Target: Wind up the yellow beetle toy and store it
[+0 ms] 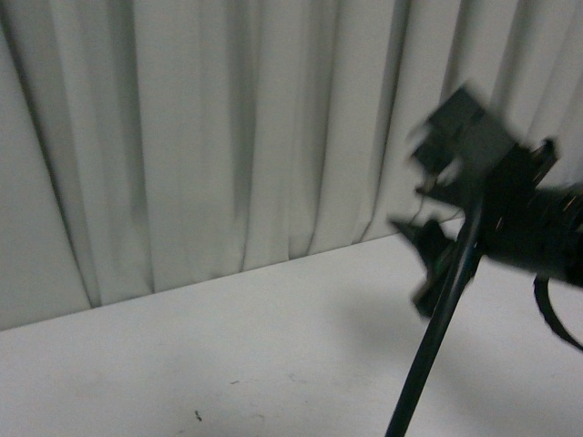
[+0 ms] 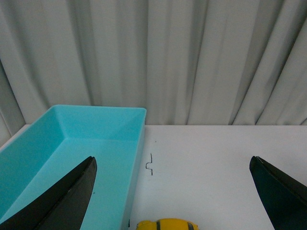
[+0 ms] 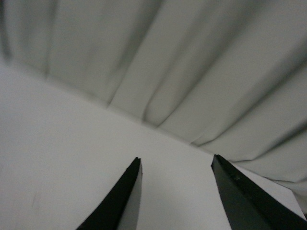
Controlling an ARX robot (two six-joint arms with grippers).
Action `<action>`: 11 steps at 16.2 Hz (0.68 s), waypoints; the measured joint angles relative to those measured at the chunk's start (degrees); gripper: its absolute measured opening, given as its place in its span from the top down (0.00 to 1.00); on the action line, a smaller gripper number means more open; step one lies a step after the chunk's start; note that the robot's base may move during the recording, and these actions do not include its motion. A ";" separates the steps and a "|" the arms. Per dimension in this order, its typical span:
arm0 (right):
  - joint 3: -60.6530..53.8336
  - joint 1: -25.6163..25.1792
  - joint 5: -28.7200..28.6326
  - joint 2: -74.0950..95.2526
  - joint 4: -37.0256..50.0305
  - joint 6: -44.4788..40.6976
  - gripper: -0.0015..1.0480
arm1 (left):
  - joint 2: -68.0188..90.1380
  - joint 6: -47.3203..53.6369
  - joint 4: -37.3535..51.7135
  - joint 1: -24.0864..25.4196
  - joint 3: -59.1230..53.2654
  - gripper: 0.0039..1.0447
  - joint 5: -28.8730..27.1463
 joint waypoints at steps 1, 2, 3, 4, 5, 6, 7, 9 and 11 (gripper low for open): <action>-2.27 0.61 3.61 -9.49 0.26 13.99 0.66 | 0.00 0.00 0.00 0.00 0.00 0.06 0.09; -4.55 1.77 4.63 -15.78 -3.30 20.46 0.75 | 0.00 0.00 0.00 0.00 0.00 0.06 0.09; -11.04 5.44 8.87 -26.47 -8.81 28.52 0.98 | 0.00 -0.02 0.00 0.00 0.00 0.06 0.04; -12.74 7.74 9.57 -31.43 -9.68 29.99 0.98 | 0.00 -0.02 0.00 0.00 0.00 0.06 0.09; -13.77 7.74 9.84 -32.89 -10.58 30.38 0.98 | 0.00 0.00 0.00 0.00 0.00 0.06 0.09; -14.21 7.74 9.86 -33.51 -10.99 30.51 0.98 | 0.00 0.00 -0.02 0.00 0.00 0.06 0.09; -14.62 7.74 9.84 -34.07 -11.41 30.56 0.98 | 0.00 0.00 0.00 0.00 0.00 0.06 0.09; -15.30 7.74 9.84 -35.19 -12.22 30.64 0.98 | 0.00 -0.02 0.00 0.00 0.00 0.06 0.09; -15.61 7.74 9.84 -36.00 -12.74 30.75 0.98 | 0.00 0.00 -0.02 0.00 0.00 0.06 0.09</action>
